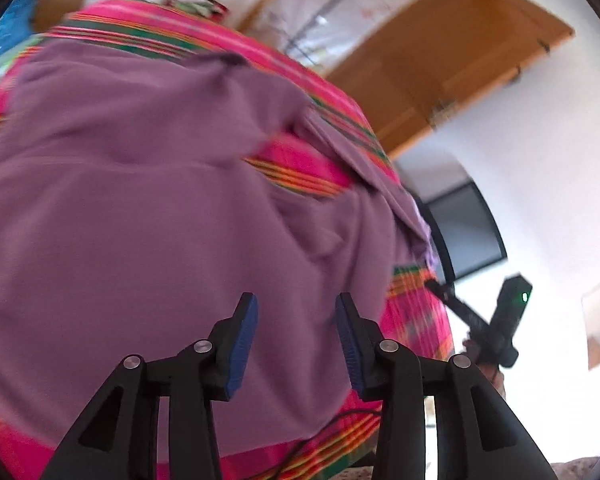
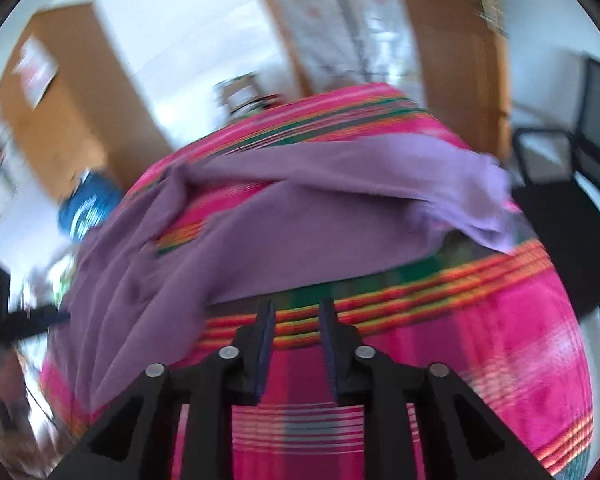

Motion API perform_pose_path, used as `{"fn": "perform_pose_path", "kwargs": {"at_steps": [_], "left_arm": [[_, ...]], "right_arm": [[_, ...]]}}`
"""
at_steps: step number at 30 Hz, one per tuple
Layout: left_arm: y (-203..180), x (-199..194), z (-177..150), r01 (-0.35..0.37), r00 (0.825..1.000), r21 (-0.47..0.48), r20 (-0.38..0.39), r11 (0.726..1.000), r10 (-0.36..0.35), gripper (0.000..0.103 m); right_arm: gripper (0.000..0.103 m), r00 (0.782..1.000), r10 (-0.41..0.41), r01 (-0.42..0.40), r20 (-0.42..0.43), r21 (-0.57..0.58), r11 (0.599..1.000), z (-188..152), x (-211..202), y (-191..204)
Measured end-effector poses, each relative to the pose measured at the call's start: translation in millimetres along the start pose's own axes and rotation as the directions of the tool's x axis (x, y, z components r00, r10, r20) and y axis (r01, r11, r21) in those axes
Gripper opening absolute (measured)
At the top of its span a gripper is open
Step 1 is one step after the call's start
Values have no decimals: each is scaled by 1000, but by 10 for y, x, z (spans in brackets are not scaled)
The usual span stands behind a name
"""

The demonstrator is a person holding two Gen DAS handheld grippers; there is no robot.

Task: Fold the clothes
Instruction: 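Move the right gripper to the garment hem and grasp it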

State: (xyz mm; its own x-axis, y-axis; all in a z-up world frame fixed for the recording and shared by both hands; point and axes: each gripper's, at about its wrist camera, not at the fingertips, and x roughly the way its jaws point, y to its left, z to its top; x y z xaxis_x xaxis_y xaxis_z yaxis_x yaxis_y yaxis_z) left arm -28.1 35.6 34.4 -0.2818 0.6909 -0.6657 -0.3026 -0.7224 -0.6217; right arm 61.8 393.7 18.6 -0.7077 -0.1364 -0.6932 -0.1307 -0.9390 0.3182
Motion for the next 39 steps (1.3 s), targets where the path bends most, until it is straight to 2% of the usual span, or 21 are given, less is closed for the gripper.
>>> {"fn": "perform_pose_path", "kwargs": {"at_steps": [3,5,7,9,13,19,24,27,29,32,39], "left_arm": [[-223,224,42,34,999,49,-39,998,-32,47],[-353,381,67,59,996,77,-73,995,-53,57],[-418,513,89,55,995,76,-92,996,-48,57],[-473,671,118,53,990,75,-131,996,-43,57],[-542,825,120,44,987,86,-159,995,-30,57],[-604,860,72,-23,991,143,-130,990,42,57],[-631,980,30,-20,985,160,-167,987,47,57],[-657,1026,11,-42,983,173,-169,984,72,57],[-701,1052,-6,-62,982,195,-166,979,96,57],[-730,1065,-44,-89,976,225,-175,970,130,57],[-770,1120,-102,-96,968,251,-203,963,149,57]], "right_arm": [[25,997,-74,73,39,16,997,52,-39,-183],[34,992,-109,107,61,36,994,91,-42,-275],[37,992,-111,108,59,61,992,125,22,-338],[37,990,-127,123,55,69,990,153,105,-364],[37,987,-155,150,44,97,984,221,286,-411],[37,989,-142,137,33,117,984,312,384,-527],[37,991,-135,131,22,132,982,383,464,-574],[20,991,-136,132,19,130,983,397,480,-578],[4,988,-152,149,16,113,982,391,470,-557],[3,989,-138,131,50,115,985,375,354,-548],[2,987,-93,72,132,153,986,376,22,-557]]}}
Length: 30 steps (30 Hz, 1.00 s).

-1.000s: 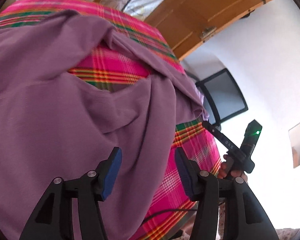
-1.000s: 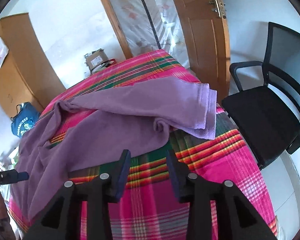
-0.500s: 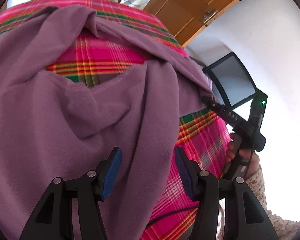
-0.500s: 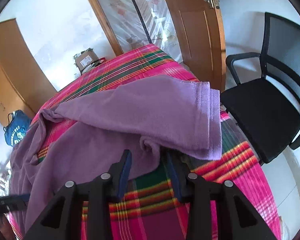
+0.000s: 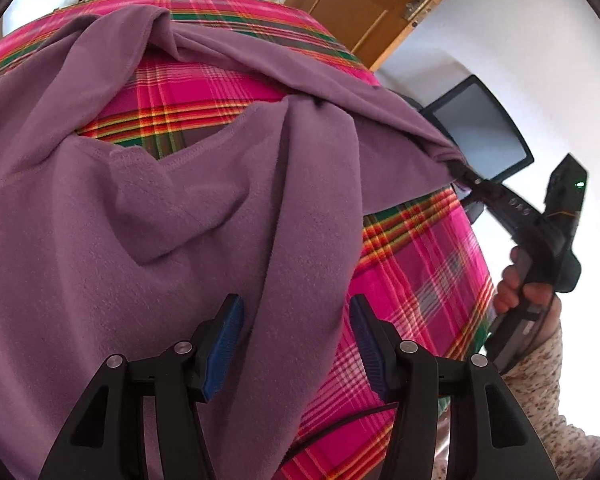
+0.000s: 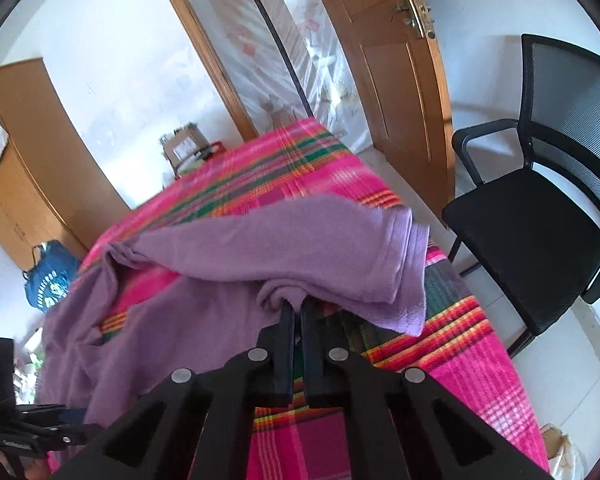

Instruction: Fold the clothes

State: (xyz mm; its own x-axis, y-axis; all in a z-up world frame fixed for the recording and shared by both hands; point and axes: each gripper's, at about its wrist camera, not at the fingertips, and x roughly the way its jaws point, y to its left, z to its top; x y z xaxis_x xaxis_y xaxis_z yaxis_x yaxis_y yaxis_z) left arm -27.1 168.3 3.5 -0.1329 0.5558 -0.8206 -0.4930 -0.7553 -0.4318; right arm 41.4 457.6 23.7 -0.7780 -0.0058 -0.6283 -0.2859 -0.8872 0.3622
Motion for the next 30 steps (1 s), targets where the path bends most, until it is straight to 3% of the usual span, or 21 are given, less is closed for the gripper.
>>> {"fn": "perform_pose_path", "kwargs": {"at_steps": [6,8,11,16,30], "left_arm": [[-57,5,-31,-7,1000,19,-12,1000,8,46],[-70,3,-38,-12,1000,24,-14,1000,13,35],[-98,10,-54,-12,1000,32,-22,999,12,25],[-77,13,-83,54,998,-3,-33,999,-54,23],[-214,97,-140,69,995,27,-69,997,-67,21]], "right_arm": [[2,998,32,-34,48,36,999,10,-254,-15],[2,997,43,-47,69,58,997,22,-332,-38],[2,993,61,-69,104,79,994,55,-461,-57],[2,987,49,-60,153,66,996,79,-668,-22],[2,986,-36,9,165,165,986,-285,-1014,-332]]}}
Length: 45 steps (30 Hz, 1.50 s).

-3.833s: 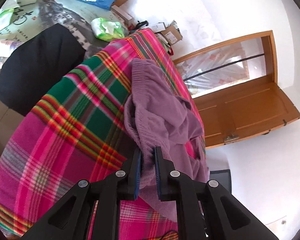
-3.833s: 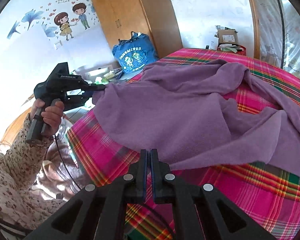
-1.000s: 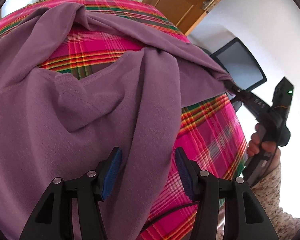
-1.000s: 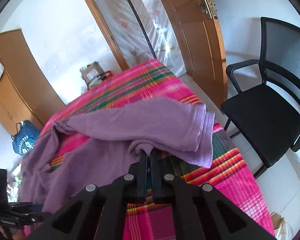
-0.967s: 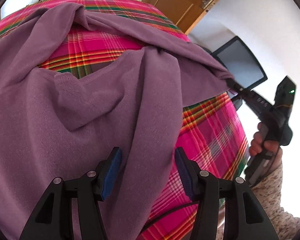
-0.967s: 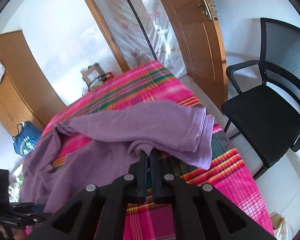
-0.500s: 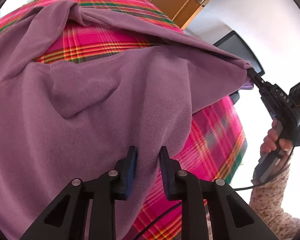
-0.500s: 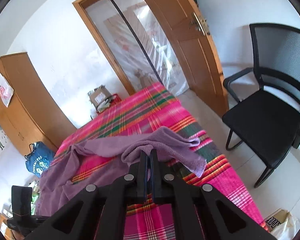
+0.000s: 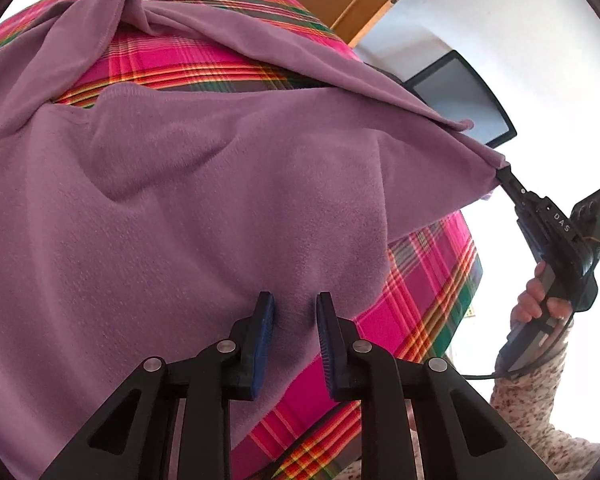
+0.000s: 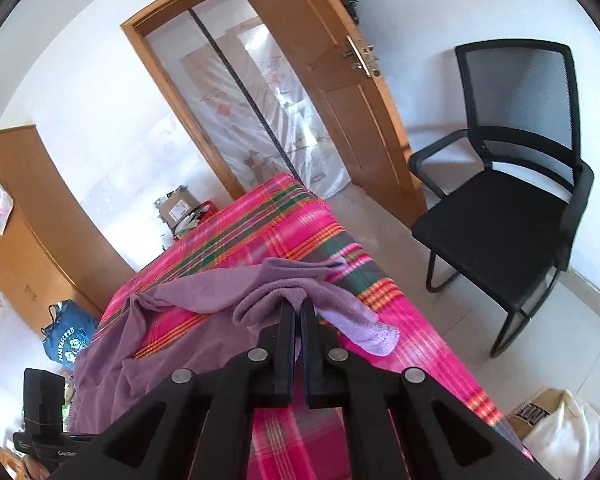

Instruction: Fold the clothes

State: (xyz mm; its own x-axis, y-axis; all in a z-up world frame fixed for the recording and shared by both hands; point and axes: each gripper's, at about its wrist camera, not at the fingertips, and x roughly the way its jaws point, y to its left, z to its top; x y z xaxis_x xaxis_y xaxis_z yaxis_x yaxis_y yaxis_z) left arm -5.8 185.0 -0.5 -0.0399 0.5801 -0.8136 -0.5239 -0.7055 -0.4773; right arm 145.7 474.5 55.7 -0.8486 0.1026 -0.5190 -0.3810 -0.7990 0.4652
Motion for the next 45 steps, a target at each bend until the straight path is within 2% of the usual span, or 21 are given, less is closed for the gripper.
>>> {"fn": "perform_pose_path", "kwargs": {"at_steps": [15,25,31,33,35,36,38,41,45], "left_arm": [[-72,-64,-133,-6,1000,15,-8,1000,6,24],[-76,-112,-173,-16,1000,14,-11,1000,16,24],[-123,-126,-179,-67,998,46,14,997,66,27],[-112,-141,-214,-89,996,56,19,994,88,30],[-84,-160,-235,-101,995,51,28,994,100,36],[-62,-173,-243,-104,994,45,34,994,102,37],[-17,-219,-263,-105,994,30,42,994,104,37],[78,-323,-316,-101,993,-7,62,995,102,37],[357,-661,-449,-119,983,-103,128,988,131,37]], "right_arm": [[2,997,-73,72,2,100,992,-233,-268,-429],[2,995,-87,91,-41,120,989,-363,-308,-612],[5,990,-102,110,-101,74,991,-446,-257,-619],[5,985,-133,135,-107,13,991,-472,-266,-557],[13,980,-174,168,-95,-63,984,-492,-289,-484],[16,978,-192,184,-86,-92,979,-495,-291,-456],[30,973,-221,210,-69,-141,968,-502,-293,-407],[35,977,-205,192,-61,-167,967,-488,-229,-359],[35,975,-214,198,-66,-185,963,-466,-108,-325]]}}
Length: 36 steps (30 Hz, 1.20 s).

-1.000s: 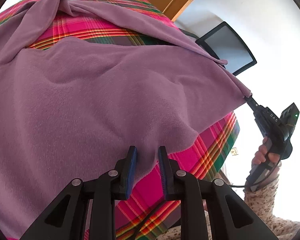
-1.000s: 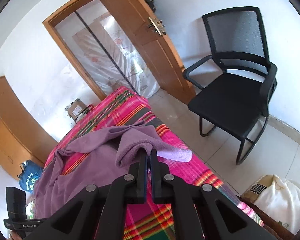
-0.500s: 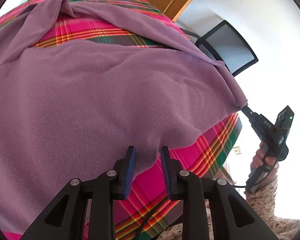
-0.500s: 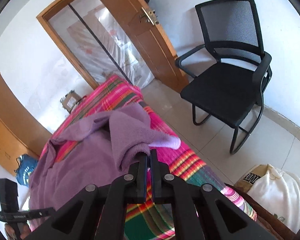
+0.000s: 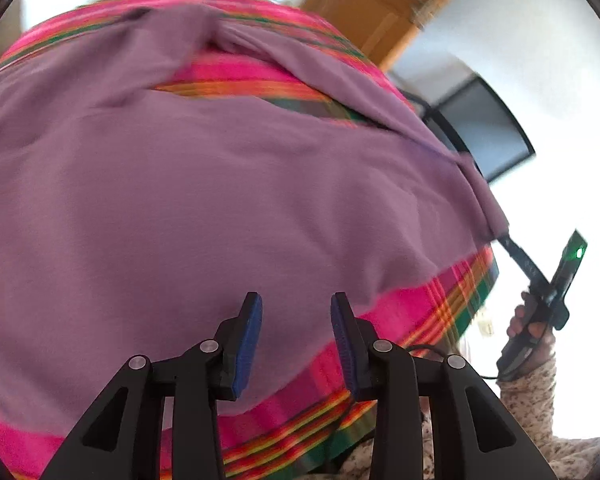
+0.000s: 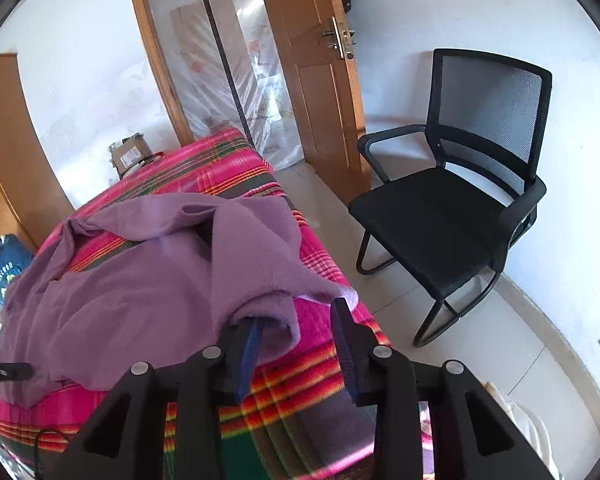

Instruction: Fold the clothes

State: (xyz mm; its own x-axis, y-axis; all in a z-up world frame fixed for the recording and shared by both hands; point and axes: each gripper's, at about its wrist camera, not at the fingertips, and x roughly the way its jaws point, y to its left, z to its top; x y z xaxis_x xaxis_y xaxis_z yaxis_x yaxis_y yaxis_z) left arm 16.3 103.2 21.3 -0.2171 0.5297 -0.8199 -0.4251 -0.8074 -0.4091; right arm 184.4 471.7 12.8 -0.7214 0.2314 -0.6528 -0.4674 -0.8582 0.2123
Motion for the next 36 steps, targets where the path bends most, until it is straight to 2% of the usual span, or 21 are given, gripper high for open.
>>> {"fn": "perform_pose_path", "kwargs": {"at_steps": [3,4,7,12,15,18,20,25,30,33,36], "left_arm": [[330,-313,-101,-34,996,-98,75,995,41,41],[415,-383,-134,-42,995,-125,90,991,54,44],[721,-611,-257,-77,985,-221,133,972,109,44],[1218,-914,-555,-136,965,-391,155,910,210,44],[1470,-1025,-784,-171,955,-490,132,855,267,44],[1593,-1060,-916,-149,957,-539,132,829,258,47],[1641,-1049,-964,-97,963,-570,152,816,221,47],[1554,-959,-926,-54,974,-546,156,836,164,48],[1507,-912,-869,-41,976,-562,154,826,154,48],[1409,-900,-759,-65,972,-527,159,848,173,48],[1209,-915,-674,-93,967,-458,171,884,190,48]], "right_arm": [[35,1000,20,-20,8,4,1000,20,39,14],[32,1000,15,-15,9,-1,1000,30,62,24],[12,1000,18,-18,6,6,1000,59,104,47],[4,1000,12,-13,20,51,999,107,99,9],[4,999,17,-20,29,78,997,120,70,-26],[4,999,21,-23,26,84,996,127,76,-11],[4,999,21,-24,26,82,996,126,77,15],[4,999,18,-21,51,74,997,155,-3,45],[3,997,18,-28,76,129,991,163,-114,-77],[3,995,7,-21,95,147,989,157,-193,-130],[3,994,8,-25,107,166,986,164,-244,-190]]}}
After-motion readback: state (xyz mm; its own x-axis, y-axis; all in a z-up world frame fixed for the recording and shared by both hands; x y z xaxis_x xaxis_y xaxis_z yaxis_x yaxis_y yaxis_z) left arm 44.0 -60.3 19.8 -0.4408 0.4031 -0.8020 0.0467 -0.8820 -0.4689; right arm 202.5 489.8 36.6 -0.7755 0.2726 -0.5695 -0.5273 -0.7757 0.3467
